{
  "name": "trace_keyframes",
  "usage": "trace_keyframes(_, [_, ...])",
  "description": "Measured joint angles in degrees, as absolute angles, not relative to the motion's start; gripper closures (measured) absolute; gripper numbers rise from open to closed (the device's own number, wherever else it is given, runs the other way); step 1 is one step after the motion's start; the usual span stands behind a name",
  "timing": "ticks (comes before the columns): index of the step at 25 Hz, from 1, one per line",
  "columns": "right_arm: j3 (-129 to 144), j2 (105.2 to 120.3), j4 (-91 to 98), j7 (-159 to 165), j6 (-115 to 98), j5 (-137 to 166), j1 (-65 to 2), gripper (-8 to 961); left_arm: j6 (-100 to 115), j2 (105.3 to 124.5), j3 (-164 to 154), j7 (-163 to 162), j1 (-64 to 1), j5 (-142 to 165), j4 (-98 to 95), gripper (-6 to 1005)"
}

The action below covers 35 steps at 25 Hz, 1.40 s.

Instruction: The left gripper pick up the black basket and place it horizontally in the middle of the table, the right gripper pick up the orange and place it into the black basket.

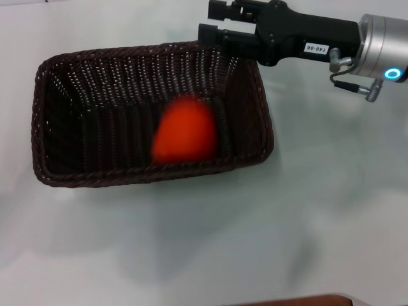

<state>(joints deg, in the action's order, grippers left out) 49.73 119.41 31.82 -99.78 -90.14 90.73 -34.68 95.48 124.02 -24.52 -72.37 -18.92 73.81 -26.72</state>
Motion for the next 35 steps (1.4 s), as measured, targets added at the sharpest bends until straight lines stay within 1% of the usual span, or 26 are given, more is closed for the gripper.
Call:
trace_keyframes(2, [49.14, 119.41, 31.82, -99.69, -90.23, 90.69, -34.37, 530, 95.58, 124.02, -24.52, -72.4, -18.88, 73.81, -26.71, 308])
trace_keyframes(5, [48.75, 119.41, 31.81, -99.77, -90.29, 89.56, -33.67, 275, 96.09, 124.02, -24.52, -72.42, -18.77, 73.81, -26.64, 309])
trace_keyframes(9, [48.4, 119.52, 30.98, -103.16, -90.25, 82.43, -30.47, 169, 97.14, 124.02, -24.04, -72.23, -18.06, 73.74, -26.61, 309])
trace_keyframes(13, [47.73, 119.55, 27.01, -109.6, -90.48, 74.84, -28.3, 174, 98.18, 124.03, -22.72, -71.68, -17.6, 73.65, -26.53, 309])
trace_keyframes(17, [46.32, 119.82, 18.18, -125.09, -93.38, 62.19, -26.25, 176, 101.11, 124.22, -20.54, -68.83, -17.04, 73.05, -25.72, 308])
trace_keyframes(23, [42.76, 120.12, 5.22, -144.49, -97.74, 45.06, -25.69, 175, 104.75, 124.3, -17.49, -62.38, -16.24, 70.49, -22.22, 308])
trace_keyframes(28, [38.25, 120.16, 0.07, -147.63, -96.5, 37.63, -25.52, 176, 106.32, 124.44, -15.13, -56.8, -15.86, 70.15, -19.37, 309])
trace_keyframes(35, [34.91, 120.15, -0.67, -147.32, -94.44, 36.56, -25.3, 175, 108.48, 124.55, -13.78, -49.72, -15.92, 70.13, -17.33, 309])
